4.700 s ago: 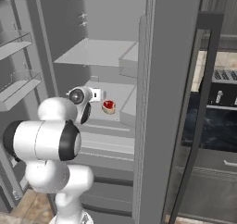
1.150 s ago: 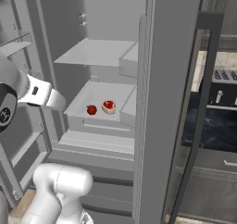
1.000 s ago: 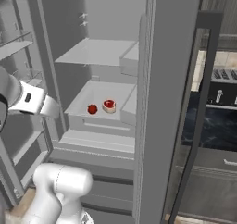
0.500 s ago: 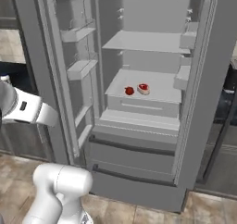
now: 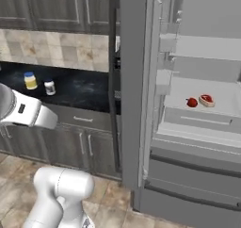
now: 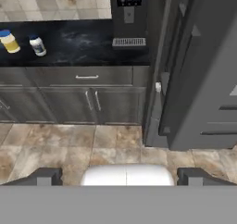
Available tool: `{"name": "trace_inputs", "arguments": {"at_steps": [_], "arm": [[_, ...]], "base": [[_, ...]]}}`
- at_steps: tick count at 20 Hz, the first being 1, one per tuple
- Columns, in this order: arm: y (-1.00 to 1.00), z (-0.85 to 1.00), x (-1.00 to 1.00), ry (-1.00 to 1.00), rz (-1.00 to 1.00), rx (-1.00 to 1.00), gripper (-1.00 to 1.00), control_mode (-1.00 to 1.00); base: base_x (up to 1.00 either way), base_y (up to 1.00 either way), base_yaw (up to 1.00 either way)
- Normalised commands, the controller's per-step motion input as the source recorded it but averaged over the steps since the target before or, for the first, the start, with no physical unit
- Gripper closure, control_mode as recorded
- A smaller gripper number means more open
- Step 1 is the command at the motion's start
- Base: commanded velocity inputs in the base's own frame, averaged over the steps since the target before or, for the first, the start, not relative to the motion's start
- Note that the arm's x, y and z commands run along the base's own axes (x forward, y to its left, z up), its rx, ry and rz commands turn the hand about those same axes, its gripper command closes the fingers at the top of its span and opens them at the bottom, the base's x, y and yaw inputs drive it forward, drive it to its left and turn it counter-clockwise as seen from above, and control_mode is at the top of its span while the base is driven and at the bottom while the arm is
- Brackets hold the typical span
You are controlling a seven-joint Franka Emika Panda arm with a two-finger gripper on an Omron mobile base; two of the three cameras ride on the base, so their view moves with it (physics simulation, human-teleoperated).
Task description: Place the mayonnaise and mayonnaise from the counter to the top shelf of the fridge. If the existing items in the fridge are on the top shelf, move them to other shelves.
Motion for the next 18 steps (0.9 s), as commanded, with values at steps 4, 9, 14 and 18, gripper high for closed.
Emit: {"name": "trace_inputs", "arguments": {"at_steps": [4, 9, 14, 18], "arm": [[0.00, 0.00, 0.00, 0.00, 0.00, 0.00, -1.00, 1.00], [0.00, 0.00, 0.00, 0.00, 0.00, 0.00, -1.00, 1.00], [0.00, 0.00, 0.00, 0.00, 0.00, 0.00, -1.00, 1.00], [0.00, 0.00, 0.00, 0.00, 0.00, 0.00, -1.00, 1.00]], "base": [[1.00, 1.00, 0.03], [1.00, 0.98, 0.00], [1.00, 0.72, 0.01], [0.87, 0.37, 0.00]]}}
